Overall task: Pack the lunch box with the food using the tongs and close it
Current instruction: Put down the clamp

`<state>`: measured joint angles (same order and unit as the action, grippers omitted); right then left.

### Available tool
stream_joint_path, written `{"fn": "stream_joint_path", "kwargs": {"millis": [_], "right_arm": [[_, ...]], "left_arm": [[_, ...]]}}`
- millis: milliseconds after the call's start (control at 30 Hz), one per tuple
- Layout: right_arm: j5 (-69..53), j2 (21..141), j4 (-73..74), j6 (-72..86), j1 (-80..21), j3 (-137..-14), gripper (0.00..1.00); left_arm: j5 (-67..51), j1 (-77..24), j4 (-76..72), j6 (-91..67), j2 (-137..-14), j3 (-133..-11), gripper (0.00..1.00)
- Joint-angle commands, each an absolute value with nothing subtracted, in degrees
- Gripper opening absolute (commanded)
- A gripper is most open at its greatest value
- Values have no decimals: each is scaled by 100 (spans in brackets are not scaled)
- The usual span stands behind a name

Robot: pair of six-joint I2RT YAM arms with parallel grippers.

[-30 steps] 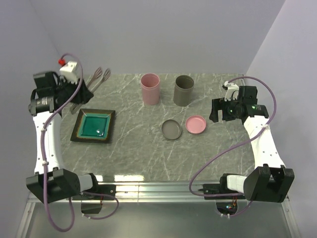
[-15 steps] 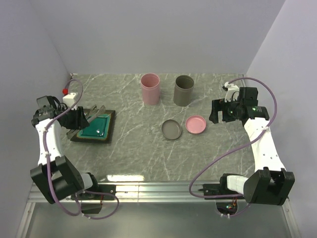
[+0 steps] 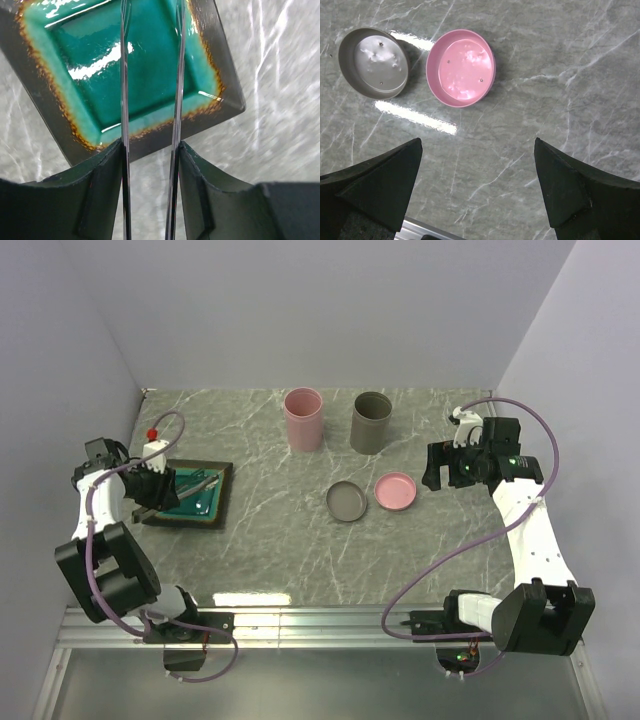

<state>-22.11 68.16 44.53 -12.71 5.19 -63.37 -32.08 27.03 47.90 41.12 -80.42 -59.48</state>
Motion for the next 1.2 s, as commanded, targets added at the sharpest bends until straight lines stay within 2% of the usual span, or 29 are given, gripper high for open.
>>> {"fn": "stream_joint_path", "kwargs": {"millis": [0, 333, 767, 800, 1067, 1167], "right_arm": [[-2224, 6697, 4412, -1274, 562, -6354, 100], [-2171, 6636, 4430, -1283, 562, -6346, 100], [-2206, 6671, 4447, -1283, 563, -6390, 100], [-2197, 6671, 4447, -1283, 563, -6390, 100], [-2180, 6592, 4430, -1274, 562, -6337, 100], [-2180, 6583, 4430, -1274, 562, -6328, 100]], "left_arm": [[-3463, 2698, 4896, 5289, -8095, -6056, 50], [-3648, 2733, 4887, 6205, -8877, -6539, 51], [-2795, 2725, 4359, 6135, -9140, -6055, 53], [-2760, 2733, 4385, 6126, -9202, -6056, 57], [-2672, 2725, 4324, 5968, -9272, -6064, 63], [-2698, 2725, 4429, 5915, -9316, -6126, 70]]}}
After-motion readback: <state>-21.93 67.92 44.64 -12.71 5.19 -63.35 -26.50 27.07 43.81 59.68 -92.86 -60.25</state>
